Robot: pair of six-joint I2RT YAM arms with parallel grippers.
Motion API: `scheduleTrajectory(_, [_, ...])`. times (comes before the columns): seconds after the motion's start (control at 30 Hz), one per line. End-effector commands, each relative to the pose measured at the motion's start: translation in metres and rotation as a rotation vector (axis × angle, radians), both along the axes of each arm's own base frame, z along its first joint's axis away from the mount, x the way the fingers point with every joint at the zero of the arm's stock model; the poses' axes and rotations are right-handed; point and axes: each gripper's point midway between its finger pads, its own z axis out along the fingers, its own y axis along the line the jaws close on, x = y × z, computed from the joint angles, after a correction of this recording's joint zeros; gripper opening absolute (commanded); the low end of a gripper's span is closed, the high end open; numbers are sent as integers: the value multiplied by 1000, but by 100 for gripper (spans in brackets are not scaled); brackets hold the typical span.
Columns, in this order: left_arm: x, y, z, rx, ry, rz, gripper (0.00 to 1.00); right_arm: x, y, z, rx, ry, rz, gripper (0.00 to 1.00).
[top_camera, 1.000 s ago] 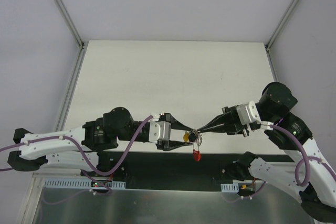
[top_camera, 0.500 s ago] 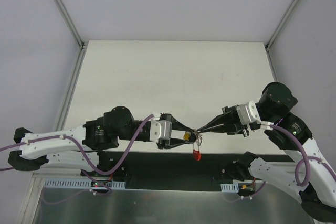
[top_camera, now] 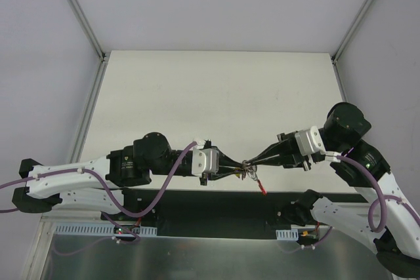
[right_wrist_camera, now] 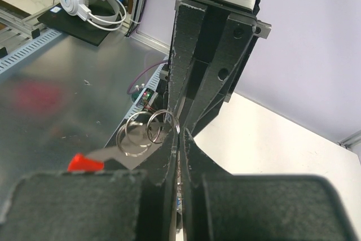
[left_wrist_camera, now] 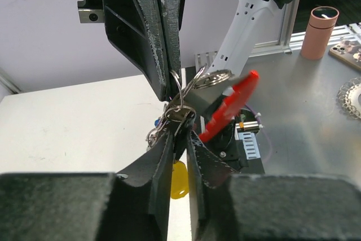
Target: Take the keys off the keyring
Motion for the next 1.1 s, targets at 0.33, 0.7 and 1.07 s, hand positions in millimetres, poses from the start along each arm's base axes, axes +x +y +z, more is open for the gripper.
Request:
scheduleTrajectory(0.33, [5,13,30,-90,7,40,0,-2,-3,2,14,-88,15,1])
scheduleTrajectory(0.7, [10,24,26,-88,4,80,0,2,-3,-8,-20,-81,7,1])
scheduleTrajectory(1.07, [25,26,6,-32,-3,159,0,-4,-7,-1,-2,-95,14,1])
